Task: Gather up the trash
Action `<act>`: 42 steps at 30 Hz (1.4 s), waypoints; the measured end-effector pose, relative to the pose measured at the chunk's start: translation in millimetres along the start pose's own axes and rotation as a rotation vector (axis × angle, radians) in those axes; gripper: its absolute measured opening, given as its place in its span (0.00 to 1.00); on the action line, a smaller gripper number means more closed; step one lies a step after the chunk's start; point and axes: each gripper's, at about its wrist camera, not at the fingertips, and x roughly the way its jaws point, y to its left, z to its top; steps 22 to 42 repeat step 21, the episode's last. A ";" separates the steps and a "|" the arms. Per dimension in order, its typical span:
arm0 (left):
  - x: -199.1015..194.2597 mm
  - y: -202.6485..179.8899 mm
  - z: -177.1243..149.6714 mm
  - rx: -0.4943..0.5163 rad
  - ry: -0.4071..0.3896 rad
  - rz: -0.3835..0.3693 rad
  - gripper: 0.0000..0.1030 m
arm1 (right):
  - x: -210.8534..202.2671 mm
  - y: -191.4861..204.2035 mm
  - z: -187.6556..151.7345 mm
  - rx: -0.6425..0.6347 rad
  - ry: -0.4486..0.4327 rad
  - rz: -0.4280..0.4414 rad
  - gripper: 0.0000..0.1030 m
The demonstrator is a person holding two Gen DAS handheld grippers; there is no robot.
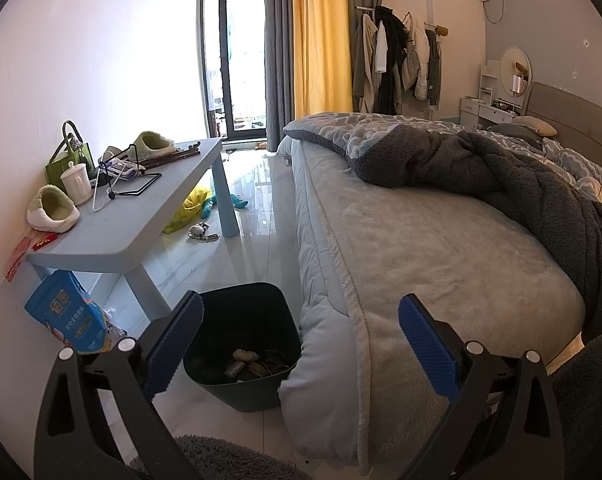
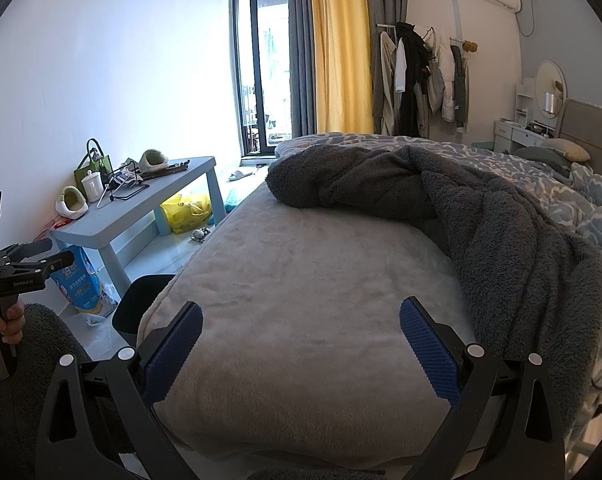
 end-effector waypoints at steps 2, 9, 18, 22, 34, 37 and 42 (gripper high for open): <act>0.0 0.0 -0.1 -0.001 0.000 0.000 0.97 | 0.2 -0.2 0.4 0.000 0.000 0.001 0.97; 0.4 -0.6 -0.4 0.003 -0.001 -0.002 0.97 | 0.6 -1.2 -2.0 0.001 0.002 0.002 0.97; 0.6 -1.4 -1.1 -0.002 0.001 -0.003 0.97 | 0.6 -2.4 -3.8 0.003 0.003 0.002 0.97; 2.9 -2.2 -3.0 -0.005 0.006 0.003 0.97 | 0.7 -2.6 -3.6 0.002 0.004 0.002 0.97; 2.9 -2.2 -3.0 -0.005 0.006 0.003 0.97 | 0.7 -2.6 -3.6 0.002 0.004 0.002 0.97; 2.9 -2.2 -3.0 -0.005 0.006 0.003 0.97 | 0.7 -2.6 -3.6 0.002 0.004 0.002 0.97; 2.9 -2.2 -3.0 -0.005 0.006 0.003 0.97 | 0.7 -2.6 -3.6 0.002 0.004 0.002 0.97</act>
